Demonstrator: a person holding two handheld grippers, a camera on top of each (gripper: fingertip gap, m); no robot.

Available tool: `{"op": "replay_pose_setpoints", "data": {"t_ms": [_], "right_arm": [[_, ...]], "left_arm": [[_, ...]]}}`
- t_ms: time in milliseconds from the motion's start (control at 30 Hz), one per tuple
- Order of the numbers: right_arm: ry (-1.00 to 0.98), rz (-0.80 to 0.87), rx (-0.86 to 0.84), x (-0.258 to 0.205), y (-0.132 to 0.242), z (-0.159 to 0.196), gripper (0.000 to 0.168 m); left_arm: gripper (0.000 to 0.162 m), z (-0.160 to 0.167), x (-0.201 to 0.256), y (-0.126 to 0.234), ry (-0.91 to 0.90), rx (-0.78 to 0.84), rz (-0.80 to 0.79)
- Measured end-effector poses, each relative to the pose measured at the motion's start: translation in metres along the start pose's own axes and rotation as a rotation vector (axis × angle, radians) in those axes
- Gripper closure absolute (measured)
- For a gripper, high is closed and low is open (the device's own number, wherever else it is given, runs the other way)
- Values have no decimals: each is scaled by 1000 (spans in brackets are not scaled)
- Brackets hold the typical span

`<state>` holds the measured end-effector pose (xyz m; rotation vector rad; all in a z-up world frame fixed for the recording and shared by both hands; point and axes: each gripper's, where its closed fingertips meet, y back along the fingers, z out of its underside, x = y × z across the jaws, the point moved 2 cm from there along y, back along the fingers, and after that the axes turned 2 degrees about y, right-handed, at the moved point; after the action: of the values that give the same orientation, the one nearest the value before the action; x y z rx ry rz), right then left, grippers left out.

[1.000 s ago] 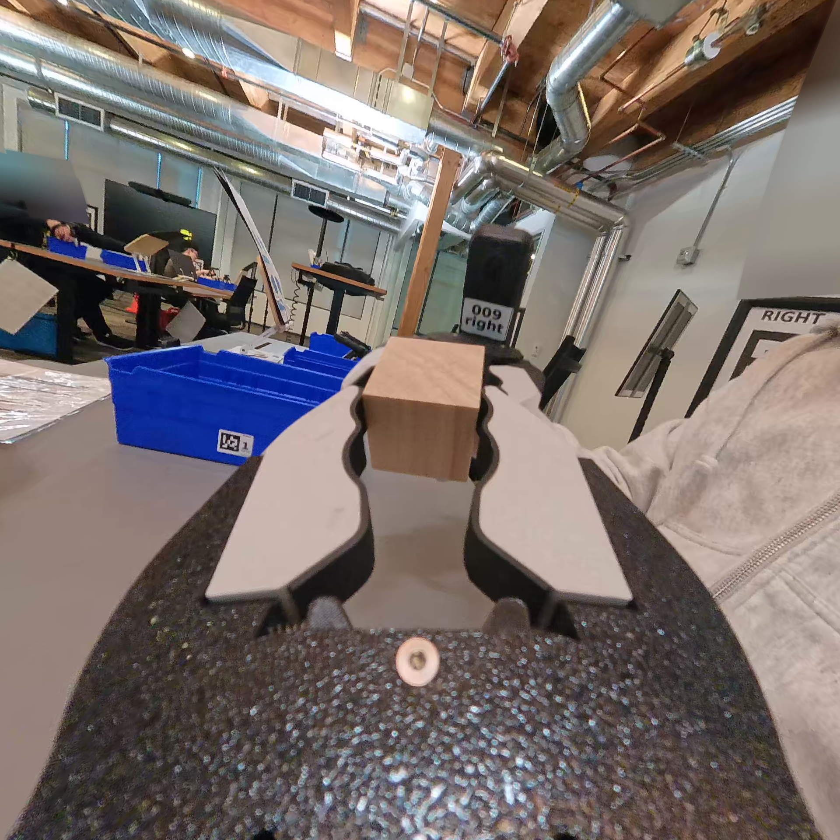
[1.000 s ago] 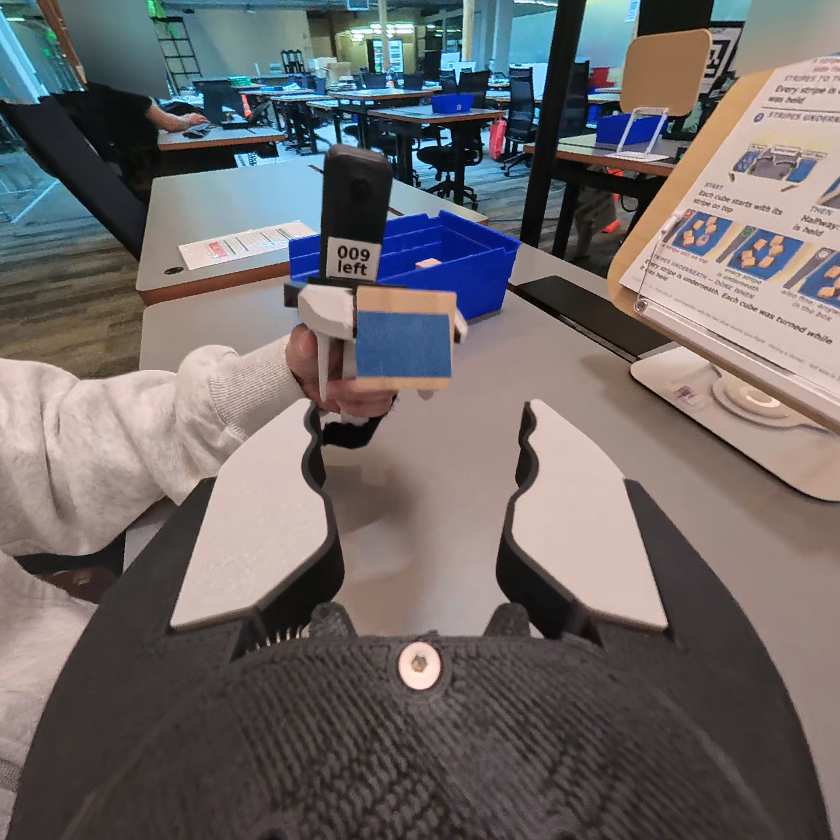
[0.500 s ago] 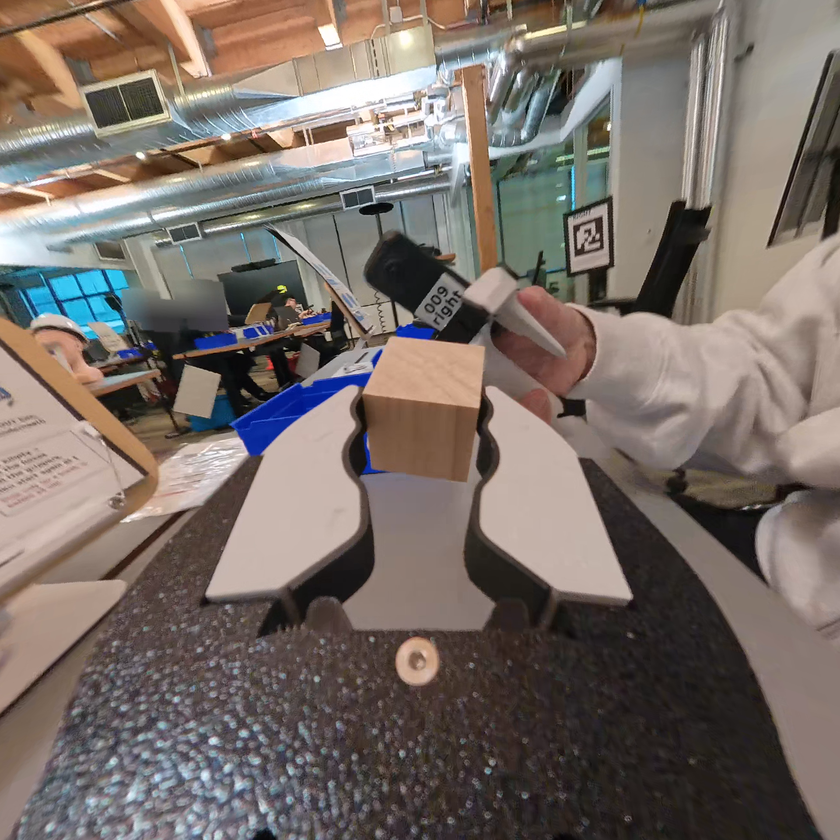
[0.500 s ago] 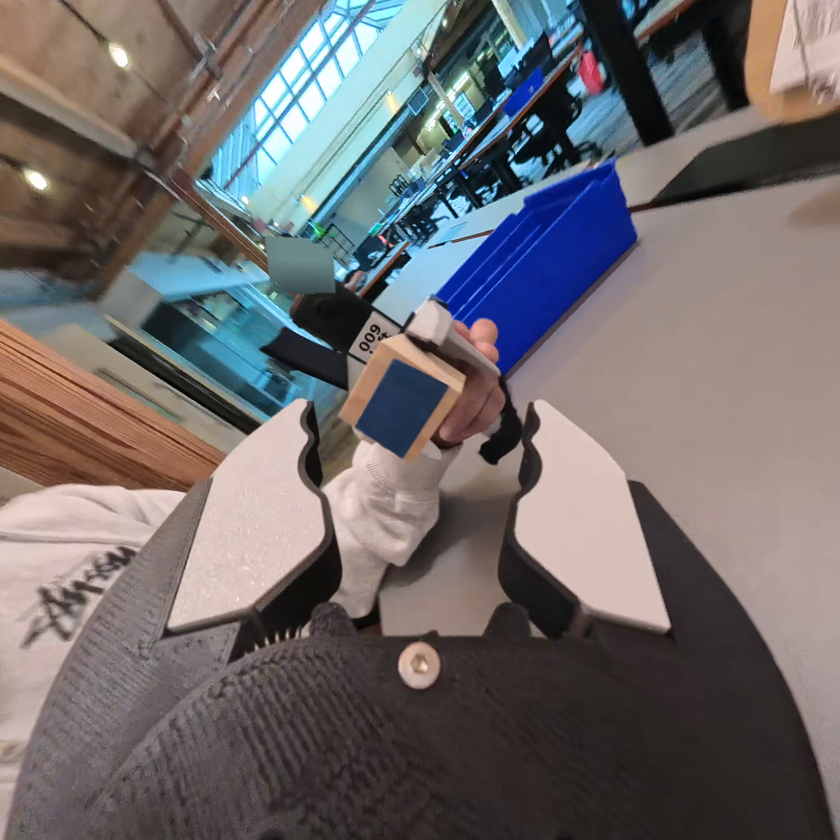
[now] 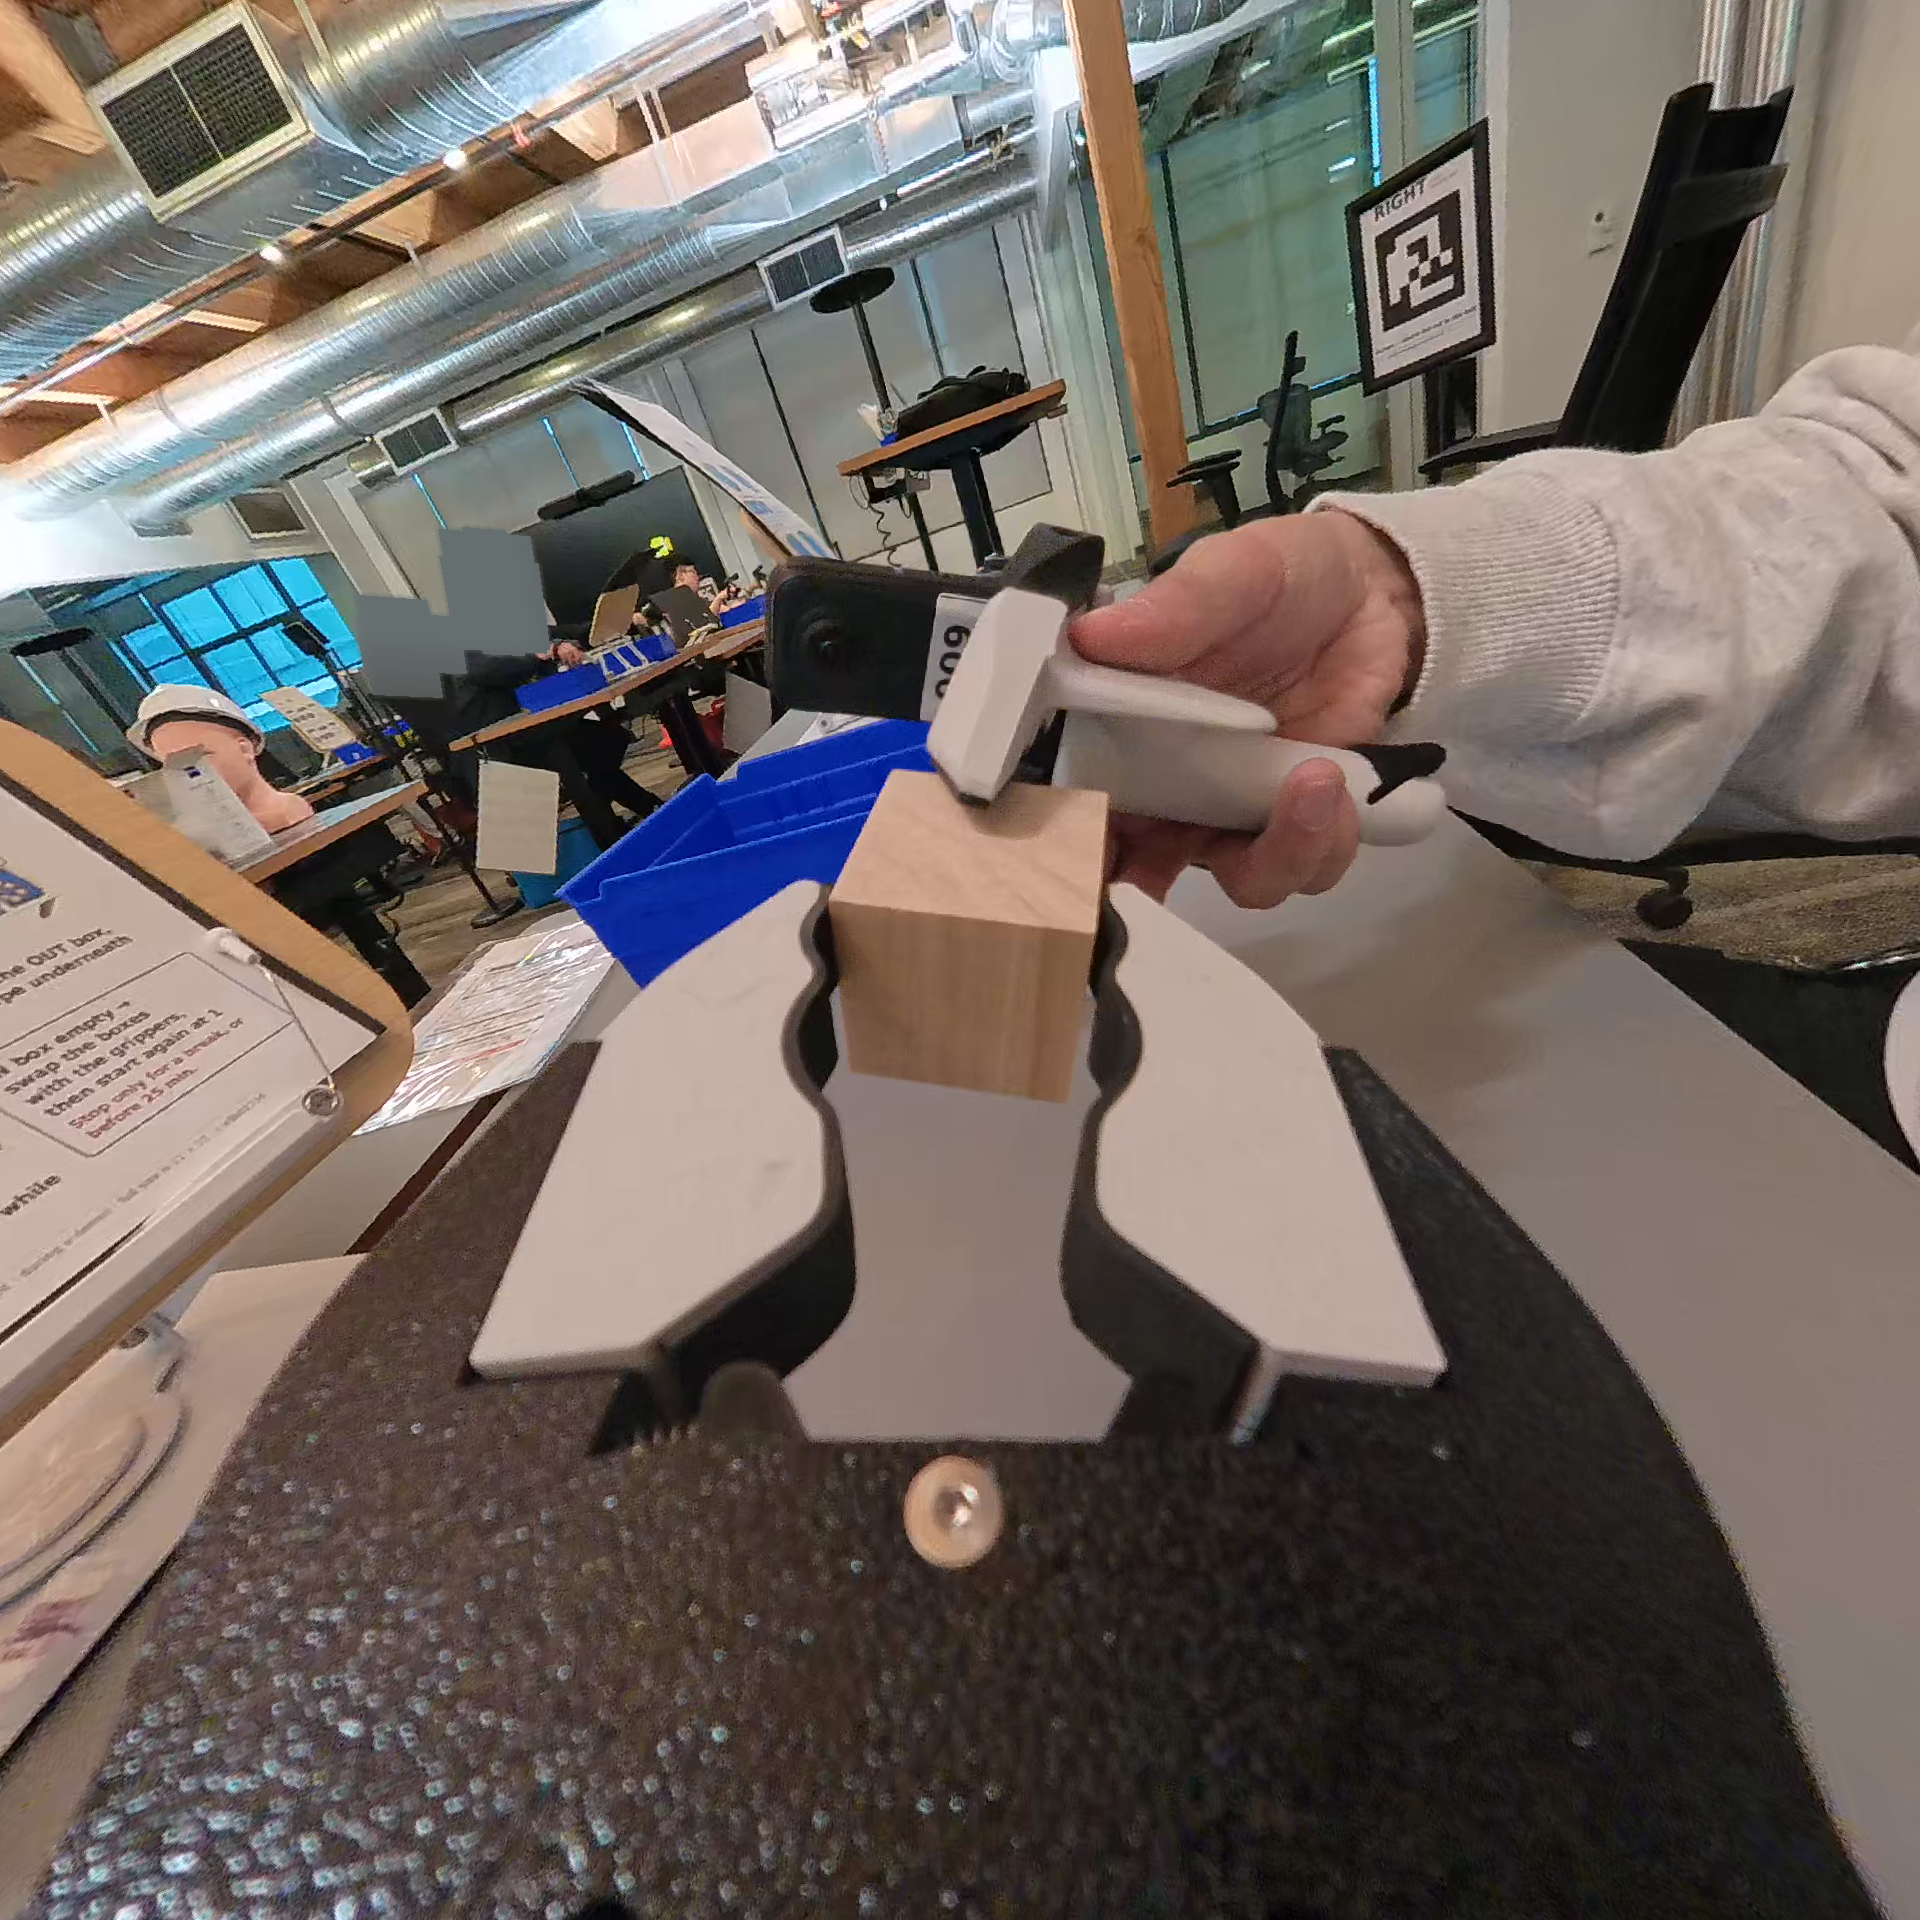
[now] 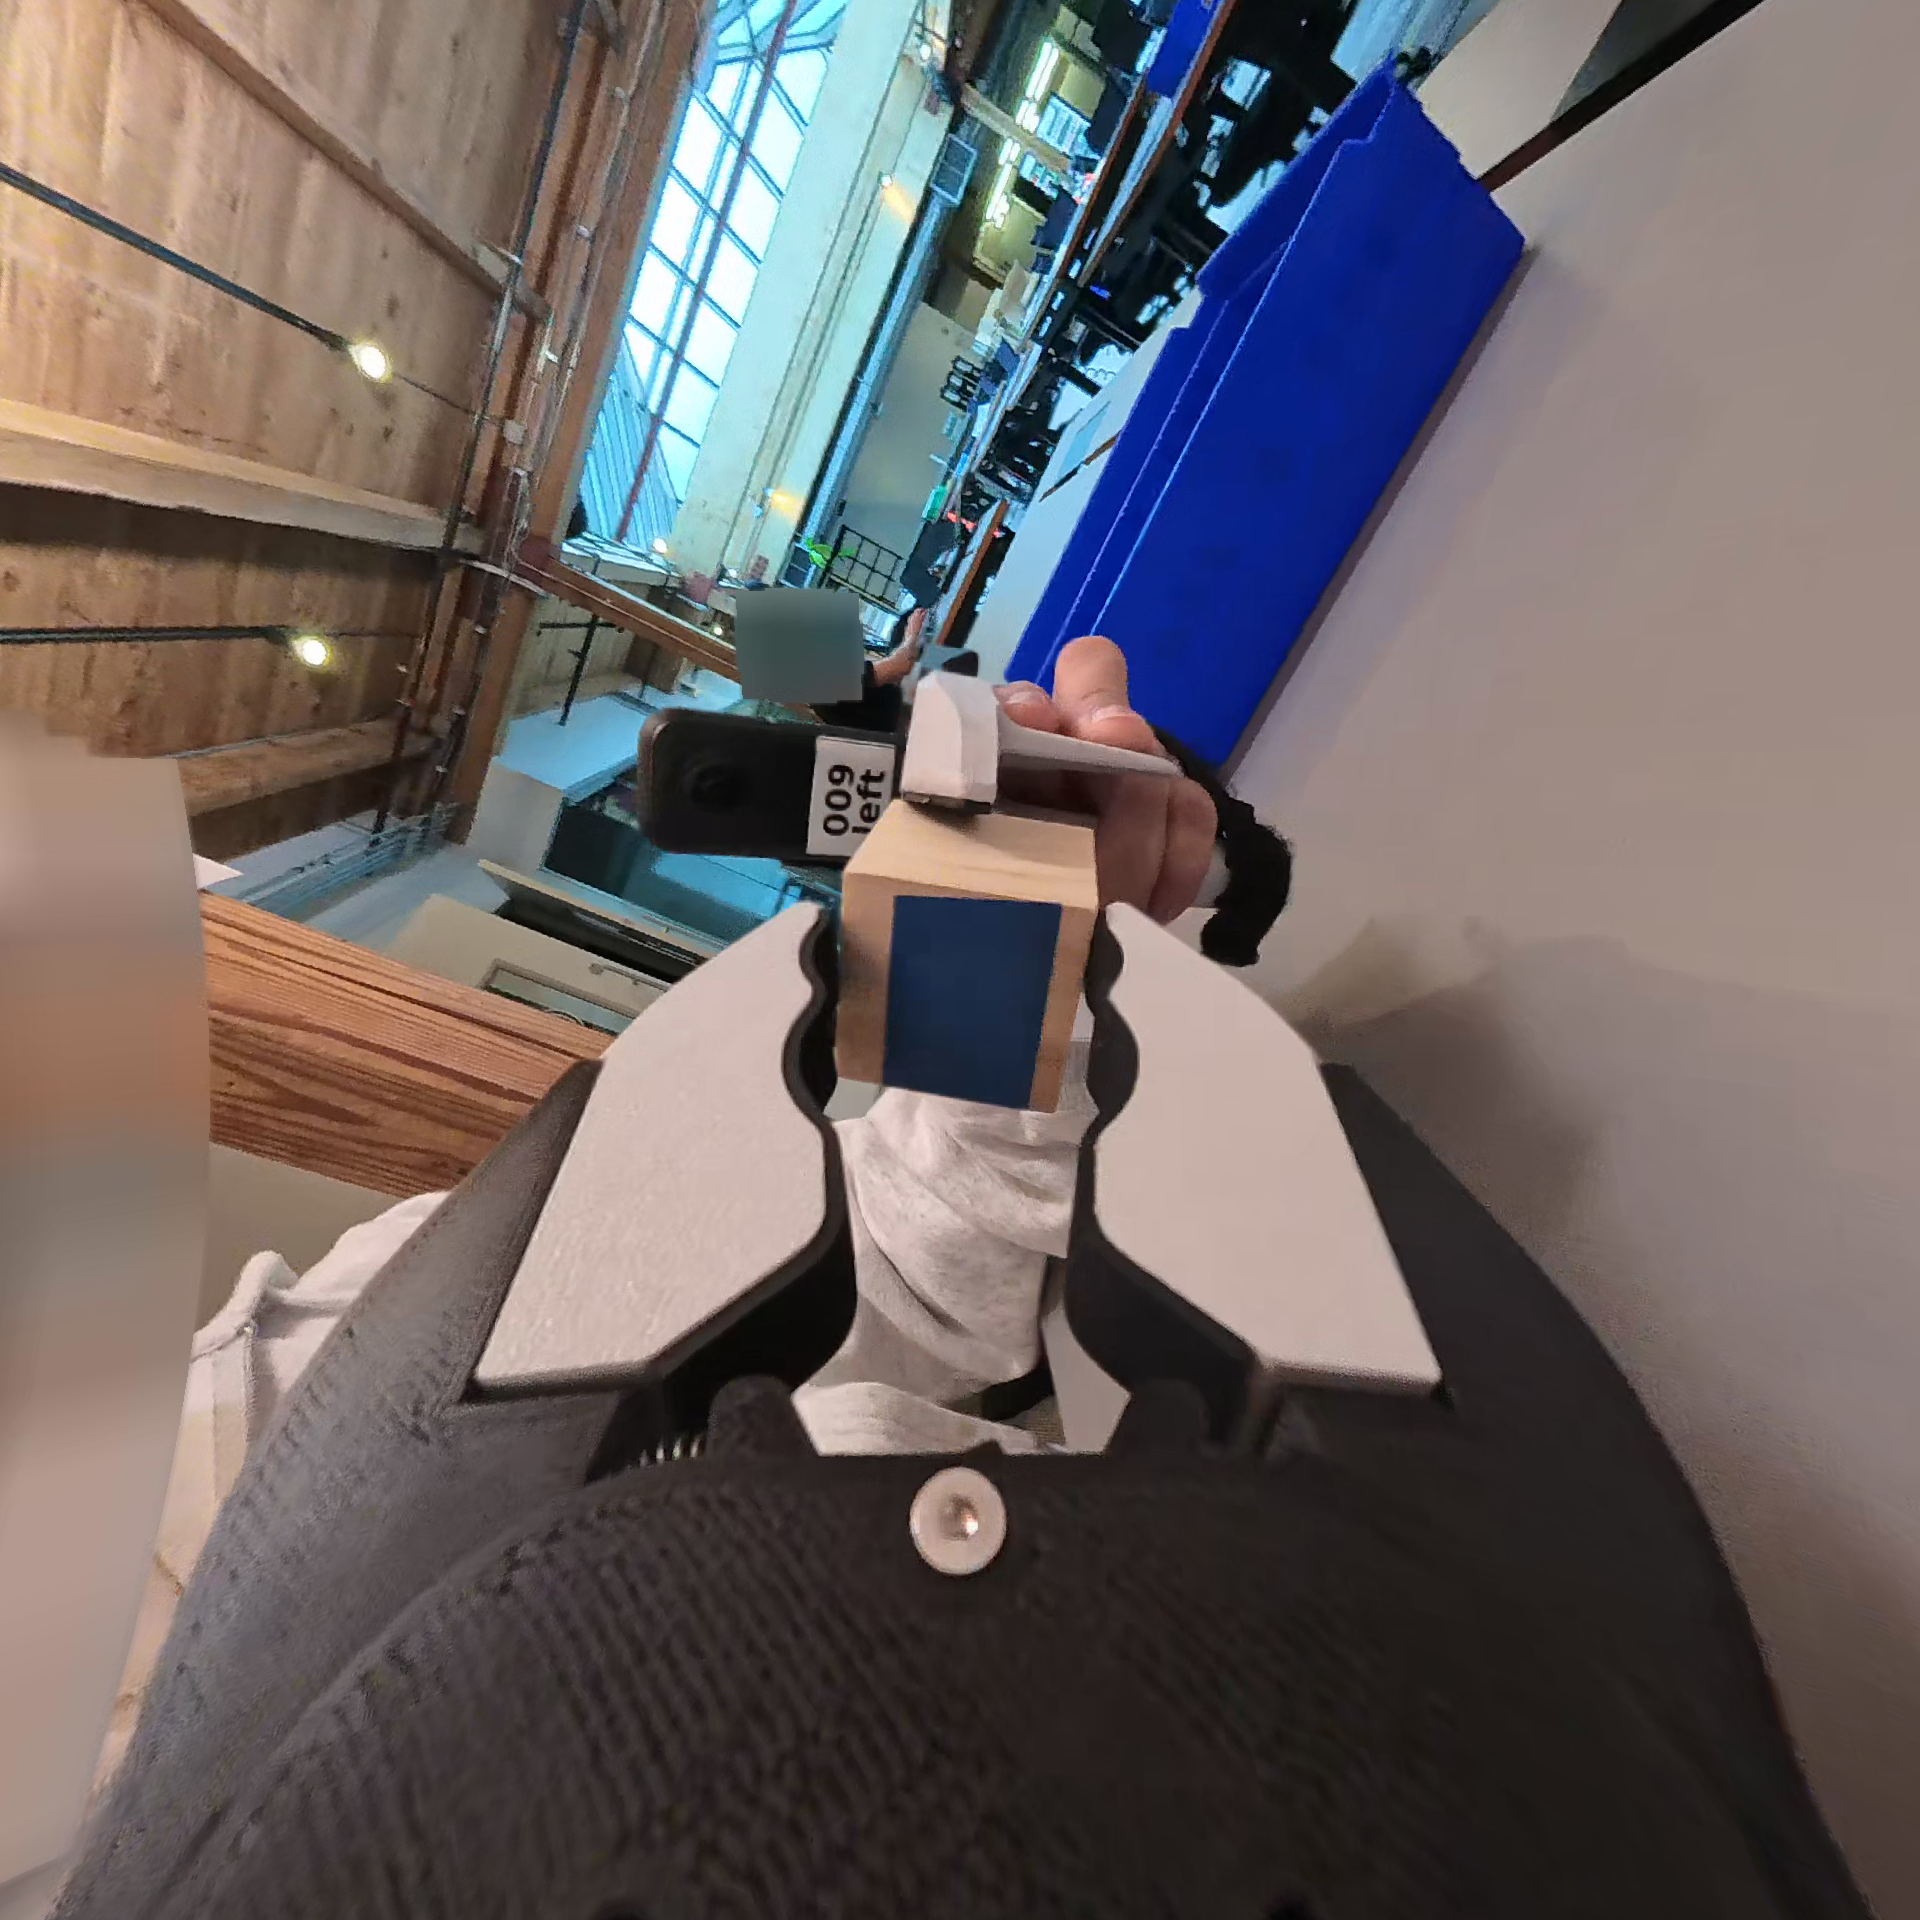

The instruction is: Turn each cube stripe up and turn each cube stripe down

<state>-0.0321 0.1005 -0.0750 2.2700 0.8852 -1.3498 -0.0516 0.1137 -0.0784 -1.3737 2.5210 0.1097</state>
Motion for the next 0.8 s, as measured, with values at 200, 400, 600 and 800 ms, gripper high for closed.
{"op": "replay_pose_setpoints", "data": {"t_ms": [200, 400, 600, 800], "right_arm": [[-24, 24, -40, 10, 2, 2, 123], [121, 148, -118, 11, 22, -6, 123], [371, 446, -135, -7, 99, -71, 123], [439, 1117, -227, 36, 239, -142, 123]], "left_arm": [[116, 12, 1, -2, 9, -48, -2], [89, 10, -3, -7, 59, -24, -87], [87, 16, -12, -3, 85, -44, -136], [93, 31, -15, -5, 54, -148, -166]]}}
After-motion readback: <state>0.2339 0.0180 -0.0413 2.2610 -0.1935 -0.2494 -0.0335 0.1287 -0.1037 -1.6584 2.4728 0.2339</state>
